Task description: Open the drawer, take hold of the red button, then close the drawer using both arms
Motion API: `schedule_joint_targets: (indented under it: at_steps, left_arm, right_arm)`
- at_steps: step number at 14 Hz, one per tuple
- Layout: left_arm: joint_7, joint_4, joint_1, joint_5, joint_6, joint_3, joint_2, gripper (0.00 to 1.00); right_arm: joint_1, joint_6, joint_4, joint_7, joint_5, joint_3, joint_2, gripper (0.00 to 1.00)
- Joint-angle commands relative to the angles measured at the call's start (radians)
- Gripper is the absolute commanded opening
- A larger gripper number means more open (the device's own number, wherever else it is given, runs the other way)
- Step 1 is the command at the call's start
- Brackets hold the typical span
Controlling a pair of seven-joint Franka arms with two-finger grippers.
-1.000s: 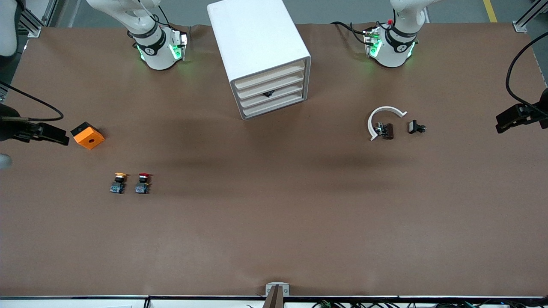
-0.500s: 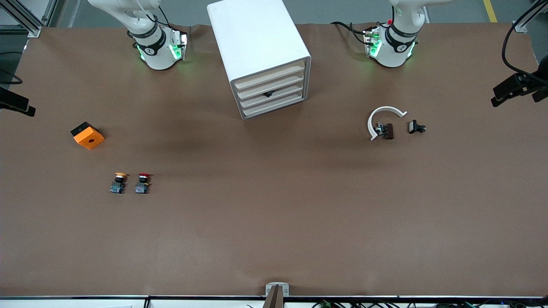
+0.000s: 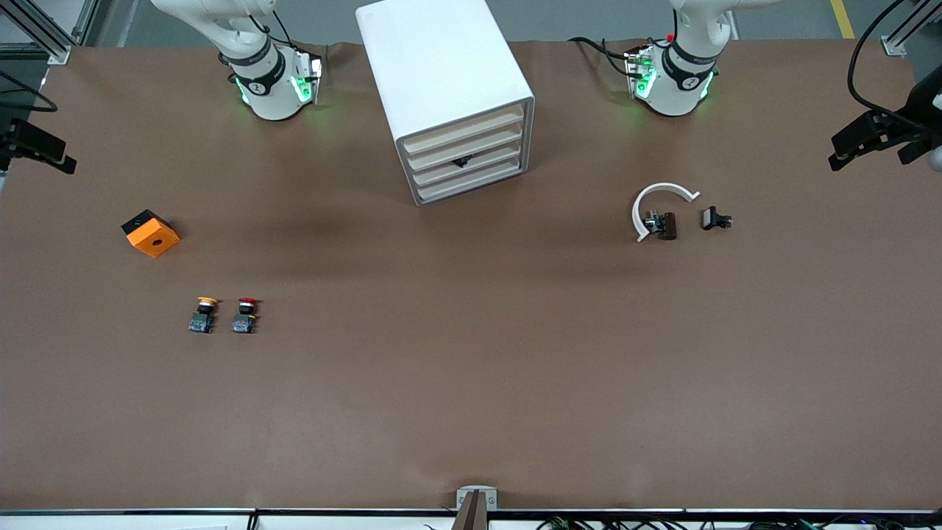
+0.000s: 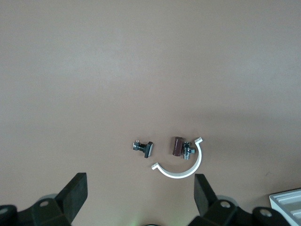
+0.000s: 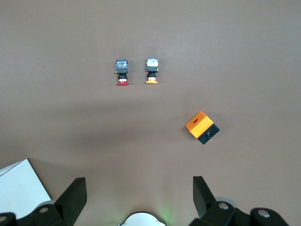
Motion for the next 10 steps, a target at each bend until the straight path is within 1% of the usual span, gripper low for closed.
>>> schedule_joint_targets:
  at_steps: [1,4,7,10]
  left_arm:
    - [0.009,-0.007,-0.001,-0.014,0.018,0.001,-0.008,1.0]
    - [0.005,-0.025,-0.006,-0.016,0.016,-0.013,-0.014,1.0]
    - [0.006,-0.021,-0.006,-0.019,0.009,-0.016,-0.019,1.0]
    - [-0.008,-0.017,-0.006,-0.019,0.016,-0.038,-0.014,1.0]
  right_arm:
    - [-0.012,0.029,-0.06,0.002,0.003,0.008,-0.052,1.0]
    - [-0.01,0.03,-0.057,0.002,0.003,0.006,-0.052,1.0]
    - [-0.007,0.032,-0.056,0.003,0.003,-0.002,-0.052,1.0]
    - [-0.004,0.05,-0.056,0.014,0.009,-0.002,-0.053,1.0]
